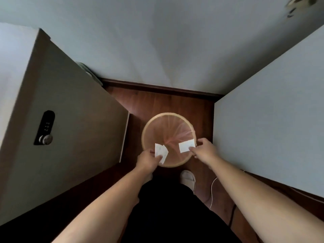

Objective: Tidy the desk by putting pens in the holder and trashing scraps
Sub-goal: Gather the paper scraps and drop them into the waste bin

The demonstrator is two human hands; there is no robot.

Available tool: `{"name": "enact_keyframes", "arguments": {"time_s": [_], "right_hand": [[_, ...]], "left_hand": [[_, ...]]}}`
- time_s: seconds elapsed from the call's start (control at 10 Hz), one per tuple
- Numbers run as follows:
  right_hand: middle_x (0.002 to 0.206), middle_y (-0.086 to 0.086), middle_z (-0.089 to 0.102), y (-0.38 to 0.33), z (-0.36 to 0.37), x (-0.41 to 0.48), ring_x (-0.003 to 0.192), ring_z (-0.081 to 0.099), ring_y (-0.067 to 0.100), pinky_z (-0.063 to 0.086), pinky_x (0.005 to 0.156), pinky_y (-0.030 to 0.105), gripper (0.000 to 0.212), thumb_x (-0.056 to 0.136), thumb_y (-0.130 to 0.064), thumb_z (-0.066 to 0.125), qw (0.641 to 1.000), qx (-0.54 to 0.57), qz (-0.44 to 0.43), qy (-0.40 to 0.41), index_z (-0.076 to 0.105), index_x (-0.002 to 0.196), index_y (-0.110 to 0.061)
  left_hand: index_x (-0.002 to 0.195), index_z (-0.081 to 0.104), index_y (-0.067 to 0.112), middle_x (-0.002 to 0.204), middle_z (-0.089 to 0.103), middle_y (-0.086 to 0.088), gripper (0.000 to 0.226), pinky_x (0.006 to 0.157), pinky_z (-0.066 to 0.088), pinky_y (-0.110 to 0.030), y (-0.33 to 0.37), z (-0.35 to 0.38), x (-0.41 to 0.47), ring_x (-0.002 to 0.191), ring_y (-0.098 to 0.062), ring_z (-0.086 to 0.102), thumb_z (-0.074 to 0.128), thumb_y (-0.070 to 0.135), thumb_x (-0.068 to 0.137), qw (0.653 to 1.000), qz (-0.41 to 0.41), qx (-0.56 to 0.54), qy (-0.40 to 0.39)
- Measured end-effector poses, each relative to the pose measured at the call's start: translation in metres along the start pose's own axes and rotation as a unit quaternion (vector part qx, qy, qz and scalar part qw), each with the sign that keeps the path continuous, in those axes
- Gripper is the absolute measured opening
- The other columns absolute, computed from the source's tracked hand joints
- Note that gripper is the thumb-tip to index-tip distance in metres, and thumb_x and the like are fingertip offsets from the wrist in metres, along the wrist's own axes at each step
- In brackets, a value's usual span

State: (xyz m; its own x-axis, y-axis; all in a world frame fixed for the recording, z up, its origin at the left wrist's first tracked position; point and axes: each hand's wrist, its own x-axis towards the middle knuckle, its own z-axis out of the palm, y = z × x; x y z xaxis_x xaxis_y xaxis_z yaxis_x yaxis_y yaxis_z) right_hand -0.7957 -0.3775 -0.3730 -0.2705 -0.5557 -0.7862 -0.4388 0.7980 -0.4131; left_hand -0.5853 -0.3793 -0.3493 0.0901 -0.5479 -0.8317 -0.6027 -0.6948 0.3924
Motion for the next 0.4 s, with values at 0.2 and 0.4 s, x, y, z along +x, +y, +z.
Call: {"name": "enact_keyframes", "arguments": {"time_s": [0.2, 0.4], "right_hand": [[0.124, 0.014, 0.061, 0.02, -0.002, -0.019, 0.106, 0.062, 0.03, 0.05, 0.094, 0.04, 0.06, 0.079, -0.032, 0.068, 0.998, -0.037, 0.036, -0.036, 0.046, 0.131, -0.009], [0.118, 0.008, 0.065, -0.001, -0.021, -0.07, 0.108, 0.06, 0.023, 0.044, 0.082, 0.025, 0.038, 0.083, -0.026, 0.063, 0.994, -0.095, -0.028, -0.04, 0.056, 0.118, -0.013]], "left_hand": [[0.138, 0.039, 0.009, 0.134, 0.056, -0.012, 0.059, 0.098, 0.042, -0.03, 0.008, -0.003, -0.009, 0.124, -0.027, 0.053, 0.061, 0.03, 0.088, 0.996, 0.022, 0.068, -0.049], [0.14, 0.035, 0.011, 0.142, 0.041, -0.011, 0.064, 0.103, 0.038, -0.031, 0.015, -0.029, -0.061, 0.13, -0.026, 0.045, 0.061, 0.033, 0.085, 0.992, 0.06, 0.111, 0.014]]}}
